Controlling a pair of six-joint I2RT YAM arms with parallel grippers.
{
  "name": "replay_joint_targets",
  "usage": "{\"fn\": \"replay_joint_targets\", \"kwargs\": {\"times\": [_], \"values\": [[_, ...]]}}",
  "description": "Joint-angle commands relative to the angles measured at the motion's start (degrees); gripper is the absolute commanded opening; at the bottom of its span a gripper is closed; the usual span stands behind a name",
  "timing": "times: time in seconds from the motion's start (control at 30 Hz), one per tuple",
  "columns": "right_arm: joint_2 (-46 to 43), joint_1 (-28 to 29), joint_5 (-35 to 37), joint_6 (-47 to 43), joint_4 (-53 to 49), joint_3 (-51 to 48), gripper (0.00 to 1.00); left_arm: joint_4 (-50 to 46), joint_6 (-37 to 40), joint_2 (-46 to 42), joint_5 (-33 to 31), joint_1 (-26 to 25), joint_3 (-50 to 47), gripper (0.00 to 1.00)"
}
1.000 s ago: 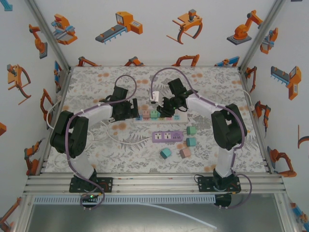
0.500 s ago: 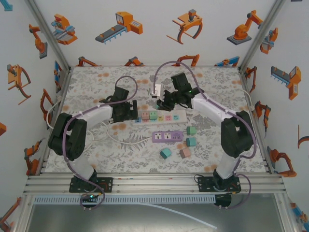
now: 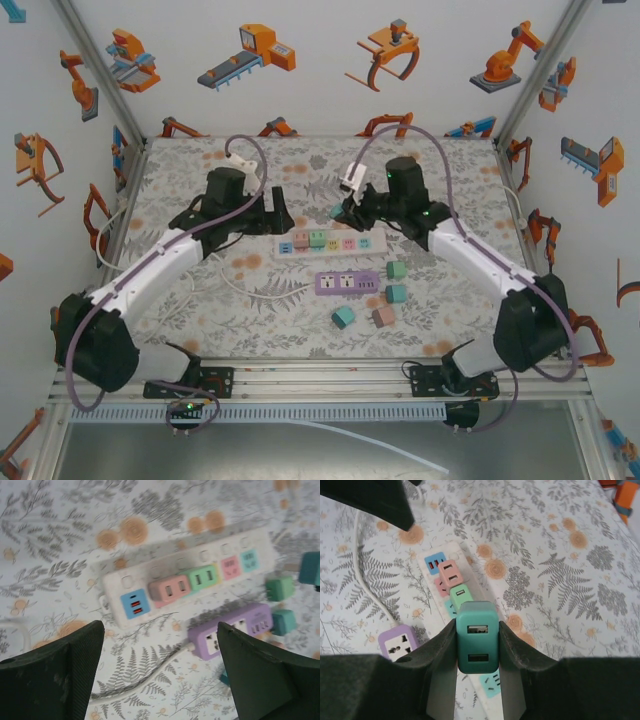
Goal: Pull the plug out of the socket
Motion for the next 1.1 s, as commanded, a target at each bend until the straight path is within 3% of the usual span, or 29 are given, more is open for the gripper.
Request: {"fn": "replay_joint_targets", "kwargs": {"times": [0.0, 0.1, 0.27, 0.5, 0.7, 1.07], "values": [[-5.8, -3.9, 1.0, 19.0, 13.6, -6.6, 0.19, 4.5, 3.9, -4.0, 9.2, -0.8, -1.8, 0.88], [-10.1, -9.2, 1.5, 30.7, 18.5, -12.3, 0.19, 6.7, 6.1, -7.2, 13.9, -1.6, -3.0, 0.9], [-15.8, -18.0, 4.6, 46.6, 17.3, -18.9, 0.18, 6.9, 10.7, -11.5, 21.3, -3.6, -3.9, 0.97], [-17.9, -28.5, 6.5, 61.0, 14.9, -28.0, 0.18, 6.6, 15.1, -16.7, 24.0, -6.9, -6.8, 0.97], [-11.6, -32.7, 4.0, 65.6, 18.0, -32.2, 0.19, 6.4, 16.7, -18.4, 24.1, -8.5, -7.4, 0.97], [7.7, -33.4, -4.2, 66.6, 31.3, -31.2, 0.26, 3.0, 18.7, -15.6, 21.4, -9.7, -6.1, 0.97]]}}
